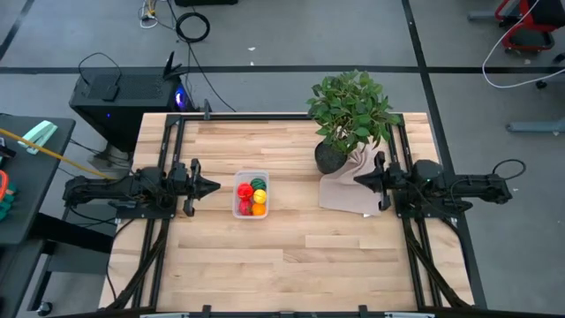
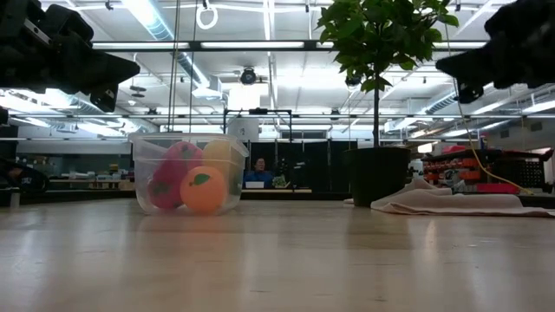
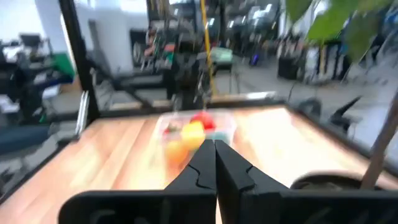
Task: Pick and placing Produce into tupperware
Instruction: Return to Home Position
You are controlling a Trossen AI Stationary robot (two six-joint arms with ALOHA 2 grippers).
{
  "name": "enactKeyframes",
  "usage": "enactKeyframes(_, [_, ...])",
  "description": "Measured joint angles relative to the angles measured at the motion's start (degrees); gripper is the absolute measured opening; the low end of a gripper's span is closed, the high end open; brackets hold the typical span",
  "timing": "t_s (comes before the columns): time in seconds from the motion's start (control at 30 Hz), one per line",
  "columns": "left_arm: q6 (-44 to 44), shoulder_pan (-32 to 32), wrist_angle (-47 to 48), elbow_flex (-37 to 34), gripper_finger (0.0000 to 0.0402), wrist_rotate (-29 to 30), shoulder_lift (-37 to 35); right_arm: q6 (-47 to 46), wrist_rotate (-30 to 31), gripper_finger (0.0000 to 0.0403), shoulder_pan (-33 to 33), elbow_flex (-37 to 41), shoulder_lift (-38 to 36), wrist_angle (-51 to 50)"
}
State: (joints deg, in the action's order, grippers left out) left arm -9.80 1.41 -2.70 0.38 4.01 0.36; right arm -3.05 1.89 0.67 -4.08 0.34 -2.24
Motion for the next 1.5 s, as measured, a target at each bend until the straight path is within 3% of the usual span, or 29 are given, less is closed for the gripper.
enactKeyframes(0.17, [0.02,0.00,0.00,0.00,0.0024,0.00,-0.01,-0.29,-2.78,0.0000,-0.09,0.00,-0.02,-4.33])
enactKeyframes(0.67, [0.01,0.01,0.00,0.00,0.0031,0.00,0.00,-0.20,-2.62,0.0028,-0.04,0.00,0.09,-5.53])
enactKeyframes(1.5, [0.00,0.00,0.00,0.00,0.0023,0.00,-0.01,-0.22,-2.62,0.0027,-0.04,0.00,0.09,-5.49])
